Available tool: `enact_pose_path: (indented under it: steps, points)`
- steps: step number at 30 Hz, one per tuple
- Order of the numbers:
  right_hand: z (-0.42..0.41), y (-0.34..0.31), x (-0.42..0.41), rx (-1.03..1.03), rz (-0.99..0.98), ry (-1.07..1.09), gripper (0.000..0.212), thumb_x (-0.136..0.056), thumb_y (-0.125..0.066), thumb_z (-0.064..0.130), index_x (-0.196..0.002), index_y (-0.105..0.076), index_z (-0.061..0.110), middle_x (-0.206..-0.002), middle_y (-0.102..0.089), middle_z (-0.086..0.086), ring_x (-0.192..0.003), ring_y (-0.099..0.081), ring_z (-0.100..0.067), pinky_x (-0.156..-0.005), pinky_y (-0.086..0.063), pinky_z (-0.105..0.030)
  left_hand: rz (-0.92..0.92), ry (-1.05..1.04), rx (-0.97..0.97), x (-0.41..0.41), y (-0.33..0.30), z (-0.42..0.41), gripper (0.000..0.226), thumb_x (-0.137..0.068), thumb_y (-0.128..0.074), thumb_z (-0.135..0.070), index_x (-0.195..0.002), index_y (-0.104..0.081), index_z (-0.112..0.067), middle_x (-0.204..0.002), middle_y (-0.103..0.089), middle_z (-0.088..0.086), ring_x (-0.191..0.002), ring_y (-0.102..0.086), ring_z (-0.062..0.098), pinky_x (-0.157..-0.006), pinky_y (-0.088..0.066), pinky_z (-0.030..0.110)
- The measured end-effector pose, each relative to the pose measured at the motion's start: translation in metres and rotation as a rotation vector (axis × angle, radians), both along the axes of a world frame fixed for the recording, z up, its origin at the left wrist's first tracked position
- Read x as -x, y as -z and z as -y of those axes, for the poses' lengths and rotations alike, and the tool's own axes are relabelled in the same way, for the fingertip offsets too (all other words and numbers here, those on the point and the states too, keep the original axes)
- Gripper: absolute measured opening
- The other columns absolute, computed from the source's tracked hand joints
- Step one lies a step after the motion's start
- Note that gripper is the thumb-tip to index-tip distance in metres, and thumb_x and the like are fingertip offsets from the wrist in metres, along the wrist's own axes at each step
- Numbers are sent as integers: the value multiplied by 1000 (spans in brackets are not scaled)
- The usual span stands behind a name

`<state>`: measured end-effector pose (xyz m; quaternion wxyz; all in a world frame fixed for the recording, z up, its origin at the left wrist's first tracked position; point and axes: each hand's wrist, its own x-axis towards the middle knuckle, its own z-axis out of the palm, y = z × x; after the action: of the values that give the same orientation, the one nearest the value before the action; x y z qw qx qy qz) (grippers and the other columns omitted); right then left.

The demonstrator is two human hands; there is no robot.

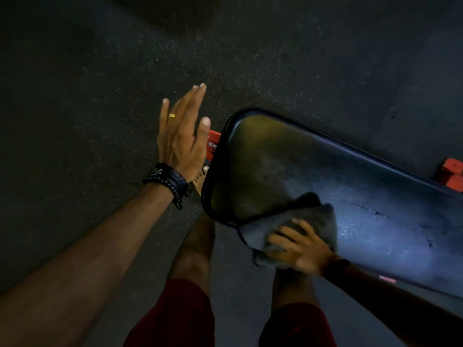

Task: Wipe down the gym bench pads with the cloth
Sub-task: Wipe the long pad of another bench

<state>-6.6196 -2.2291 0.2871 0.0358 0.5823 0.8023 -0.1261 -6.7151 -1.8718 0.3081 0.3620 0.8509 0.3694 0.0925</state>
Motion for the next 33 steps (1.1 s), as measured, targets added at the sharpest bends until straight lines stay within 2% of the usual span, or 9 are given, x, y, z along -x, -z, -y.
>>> enact_pose_path:
  steps: [3, 6, 10, 16, 20, 24, 26, 30, 33]
  points:
    - [-93, 21, 63, -99, -56, 102, 40, -105, -30, 29, -122, -65, 35, -145, -45, -3, -132, -38, -31, -114, -8, -58, 6, -1, 25, -1, 7, 7, 53, -101, -31, -35, -149, -37, -13, -153, -41, 5, -142, -36, 13, -122, -8, 47]
    - [-180, 13, 104, -29, -104, 341, 34, -93, -53, 33, -124, -66, 32, -141, -53, -5, -133, -33, -32, -109, -15, -58, -16, -12, 85, -1, 8, 4, 50, -102, -35, -33, -148, -39, -15, -153, -41, 3, -142, -35, 12, -122, -7, 41]
    - [-135, 1, 71, -129, -228, 600, 45, -81, -60, 33, -126, -61, 29, -140, -50, -10, -128, -42, -33, -111, -18, -53, -18, 74, 101, -12, 6, -5, 50, -101, -34, -34, -146, -42, -14, -151, -44, 4, -141, -38, 13, -122, -13, 44]
    - [-131, -10, -87, -182, 141, 1949, 47, -75, -61, 58, -116, -66, 34, -129, -56, -8, -118, -49, -33, -92, -33, -47, -16, 232, 98, -37, 13, 14, 53, -101, -31, -37, -148, -40, -13, -153, -40, 6, -143, -34, 13, -122, -10, 35]
    - [-181, -1, -25, -202, 16, 1528, 53, -71, -67, 47, -121, -65, 30, -134, -52, -11, -121, -44, -33, -96, -33, -52, 76, 141, 90, -61, 10, 28, 51, -100, -34, -34, -143, -46, -10, -149, -46, 7, -140, -38, 15, -122, -16, 41]
    - [-73, -13, 65, -114, -160, 977, 68, -64, -81, 35, -127, -53, 30, -136, -42, -7, -118, -44, -31, -91, -30, -47, 47, 286, 41, -78, 6, 34, 52, -101, -32, -37, -143, -47, -9, -149, -45, 8, -140, -38, 17, -122, -15, 42]
    - [-20, -15, 40, -113, -102, 1185, 65, -62, -77, 32, -123, -54, 31, -132, -46, -7, -112, -47, -32, -87, -32, -47, -18, 413, -14, -84, 8, 39, 52, -101, -32, -37, -143, -47, -10, -151, -43, 7, -140, -37, 17, -123, -10, 35]
    - [-59, -12, -77, -277, 128, 2205, 47, -70, -62, 48, -115, -67, 34, -125, -57, -9, -111, -53, -37, -87, -34, -45, -48, 467, 22, -96, 21, 57, 52, -101, -30, -37, -140, -50, -8, -149, -46, 9, -138, -40, 21, -122, -16, 39]
    - [-138, -2, -72, -264, 78, 1909, 52, -68, -57, 44, -118, -67, 33, -132, -56, -10, -119, -47, -35, -93, -29, -46, 90, 323, 22, -107, 21, 61, 44, -102, -37, -27, -134, -55, -2, -140, -54, 14, -132, -49, 25, -112, -33, 54]
